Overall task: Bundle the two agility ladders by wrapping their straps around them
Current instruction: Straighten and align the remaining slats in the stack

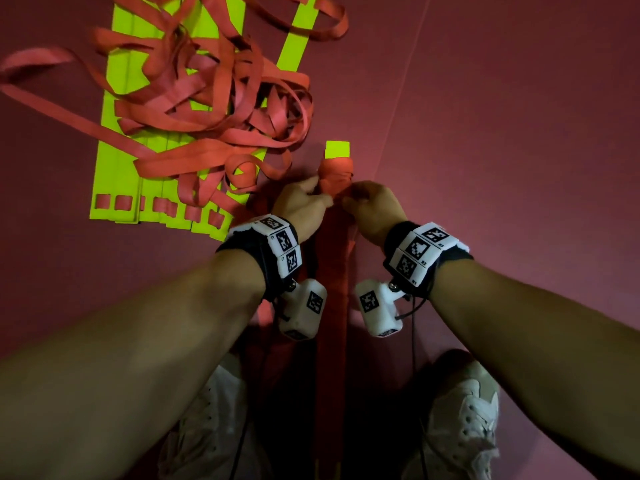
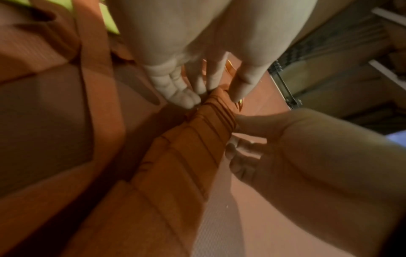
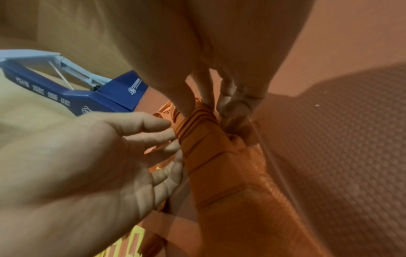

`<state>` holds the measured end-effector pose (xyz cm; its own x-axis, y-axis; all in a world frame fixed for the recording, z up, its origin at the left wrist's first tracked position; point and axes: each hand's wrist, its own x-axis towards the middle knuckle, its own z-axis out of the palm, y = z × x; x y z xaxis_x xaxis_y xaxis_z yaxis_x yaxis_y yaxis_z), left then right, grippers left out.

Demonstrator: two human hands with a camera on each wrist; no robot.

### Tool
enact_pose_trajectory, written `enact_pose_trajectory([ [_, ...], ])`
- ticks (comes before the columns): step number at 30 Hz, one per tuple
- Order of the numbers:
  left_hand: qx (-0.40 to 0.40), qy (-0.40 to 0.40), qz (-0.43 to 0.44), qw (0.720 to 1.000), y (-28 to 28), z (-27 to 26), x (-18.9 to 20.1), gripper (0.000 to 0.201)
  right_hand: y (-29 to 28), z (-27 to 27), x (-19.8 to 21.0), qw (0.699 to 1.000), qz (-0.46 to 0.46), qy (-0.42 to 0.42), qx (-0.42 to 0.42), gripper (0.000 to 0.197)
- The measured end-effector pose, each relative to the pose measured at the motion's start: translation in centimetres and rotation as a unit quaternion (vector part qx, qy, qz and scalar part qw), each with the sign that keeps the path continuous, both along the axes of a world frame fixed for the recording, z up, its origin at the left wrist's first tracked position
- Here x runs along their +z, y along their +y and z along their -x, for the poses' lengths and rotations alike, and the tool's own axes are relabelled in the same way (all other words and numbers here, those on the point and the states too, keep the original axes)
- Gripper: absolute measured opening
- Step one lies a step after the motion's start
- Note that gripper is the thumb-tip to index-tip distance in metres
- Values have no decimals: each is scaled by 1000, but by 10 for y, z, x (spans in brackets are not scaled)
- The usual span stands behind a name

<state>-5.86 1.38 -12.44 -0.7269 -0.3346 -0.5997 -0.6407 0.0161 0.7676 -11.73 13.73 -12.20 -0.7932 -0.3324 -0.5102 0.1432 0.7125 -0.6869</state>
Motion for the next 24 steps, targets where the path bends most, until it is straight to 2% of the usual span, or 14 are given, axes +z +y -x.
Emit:
enact_pose_trajectory([
  [3,8,-7,4,1000,-2,2,1,41,-1,1,-1,1000,-8,-1,-18,15],
  [6,31,-15,7,999,-9,3,9,15,-7,3,3,996,-9,40,-73,5],
  [7,41,-13,8,999,-14,2,13,15,-10,4,6,994,0,55,-94,5],
  [10,87,3,27,996,-32,-2,16,35,-28,6,16,988,57,72,-126,12],
  [14,167,20,90,982,-67,-12,12,19,-65,4,22,990,106,33,-91,21],
  [17,226,12,110,968,-93,-24,8,14,-96,-3,22,993,109,-2,-55,13],
  [19,242,-5,130,962,-110,-35,2,13,-113,-8,20,994,100,-34,-34,7],
  [21,257,-22,160,953,-126,-45,-3,8,-125,-13,16,994,95,-57,-5,11],
  [23,245,-60,225,941,-138,-55,-5,2,-135,-16,14,992,103,-70,22,14],
  [24,241,-81,240,937,-144,-61,-7,8,-140,-18,12,991,107,-78,30,18],
])
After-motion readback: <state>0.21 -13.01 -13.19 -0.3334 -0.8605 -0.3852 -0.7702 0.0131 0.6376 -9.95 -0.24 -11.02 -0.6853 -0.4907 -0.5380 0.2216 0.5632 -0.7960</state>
